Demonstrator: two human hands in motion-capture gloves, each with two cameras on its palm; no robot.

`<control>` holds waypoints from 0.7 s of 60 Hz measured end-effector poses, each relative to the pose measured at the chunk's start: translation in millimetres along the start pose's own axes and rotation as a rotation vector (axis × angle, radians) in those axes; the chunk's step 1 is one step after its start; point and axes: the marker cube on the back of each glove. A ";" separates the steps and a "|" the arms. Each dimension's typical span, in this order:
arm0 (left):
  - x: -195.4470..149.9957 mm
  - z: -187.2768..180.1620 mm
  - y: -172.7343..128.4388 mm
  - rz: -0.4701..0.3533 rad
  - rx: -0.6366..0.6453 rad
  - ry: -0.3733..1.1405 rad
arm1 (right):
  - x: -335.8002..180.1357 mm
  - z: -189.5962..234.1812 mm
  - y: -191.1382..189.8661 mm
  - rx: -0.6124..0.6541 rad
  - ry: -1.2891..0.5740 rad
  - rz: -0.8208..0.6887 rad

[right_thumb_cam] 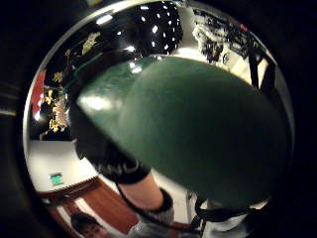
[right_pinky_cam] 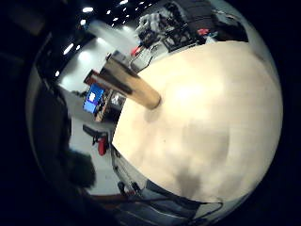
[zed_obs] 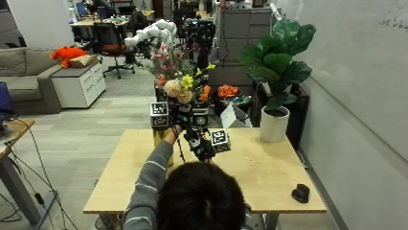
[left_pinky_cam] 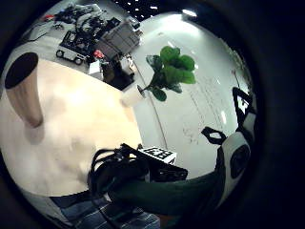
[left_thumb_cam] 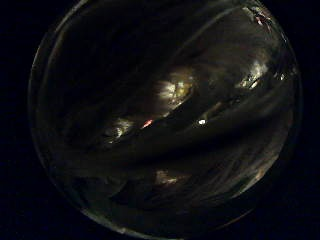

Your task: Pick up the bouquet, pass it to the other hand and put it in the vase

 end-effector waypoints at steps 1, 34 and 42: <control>1.4 -3.2 -4.0 0.009 0.007 -0.011 | -0.1 -0.6 0.3 -0.025 -0.021 -0.020; 48.8 -105.2 -157.5 0.155 0.294 -0.209 | 91.9 -53.3 -45.4 -0.140 0.035 -0.082; 63.0 -106.7 -151.1 0.339 0.284 -0.110 | 104.9 -72.1 -54.5 -0.073 0.187 0.092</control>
